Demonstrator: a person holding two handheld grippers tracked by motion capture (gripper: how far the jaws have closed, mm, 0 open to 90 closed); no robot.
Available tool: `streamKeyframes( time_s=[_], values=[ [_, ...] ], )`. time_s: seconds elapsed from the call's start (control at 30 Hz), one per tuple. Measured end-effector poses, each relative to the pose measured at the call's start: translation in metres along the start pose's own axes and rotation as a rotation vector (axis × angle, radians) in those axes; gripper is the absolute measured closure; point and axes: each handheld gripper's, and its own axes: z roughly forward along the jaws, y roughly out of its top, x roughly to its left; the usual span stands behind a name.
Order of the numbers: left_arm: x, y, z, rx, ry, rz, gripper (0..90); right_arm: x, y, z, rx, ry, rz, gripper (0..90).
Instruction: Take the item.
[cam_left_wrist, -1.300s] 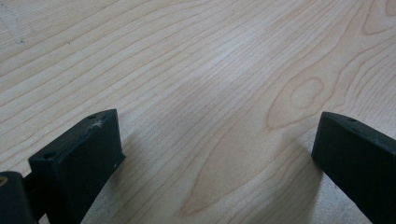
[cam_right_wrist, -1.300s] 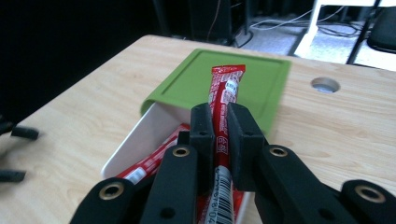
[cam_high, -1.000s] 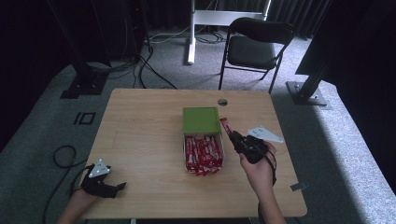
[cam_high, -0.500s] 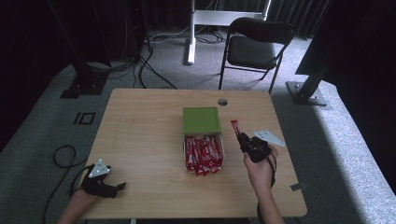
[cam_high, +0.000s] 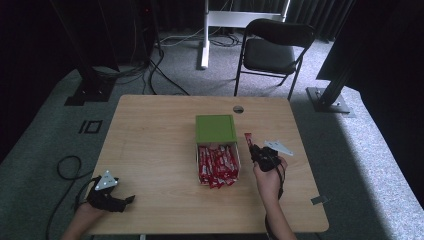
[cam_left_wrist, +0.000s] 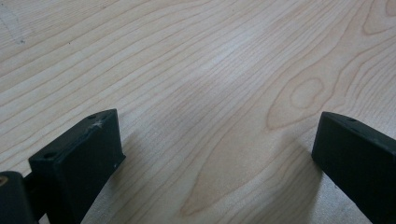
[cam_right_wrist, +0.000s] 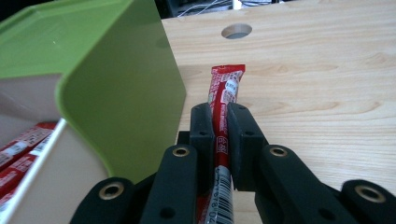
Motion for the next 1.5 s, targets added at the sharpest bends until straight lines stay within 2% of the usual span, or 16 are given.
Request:
streamKeyframes(
  time_s=[0.47,0.77,0.8,0.9,1.03,1.17,1.37,1.5],
  values=[
    [0.0,0.0,0.0,0.0,0.0,-0.001,2.6,-0.006,-0.019,0.03,0.084,-0.036,0.021,81.8],
    [0.0,0.0,0.0,0.0,0.0,-0.001,2.6,-0.008,-0.025,0.041,0.14,-0.042,0.025,81.8],
    [0.0,0.0,0.0,0.0,0.0,0.0,2.5,-0.008,-0.025,0.042,0.149,-0.046,0.014,81.8],
    [0.0,0.0,0.0,0.0,0.0,0.0,2.6,-0.01,-0.027,0.044,0.168,-0.037,0.028,81.8],
    [0.0,0.0,0.0,0.0,0.0,0.0,2.6,-0.011,-0.028,0.045,0.179,-0.026,0.034,80.6],
    [0.0,0.0,0.0,0.0,0.0,0.0,2.6,-0.012,-0.026,0.044,0.187,-0.017,0.038,74.5],
    [0.0,0.0,0.0,0.0,0.0,0.0,2.6,-0.015,-0.017,0.035,0.161,-0.008,0.031,66.9],
    [0.0,0.0,0.0,0.0,0.0,0.0,2.6,-0.017,-0.013,0.028,0.148,0.014,0.009,63.2]
  ],
)
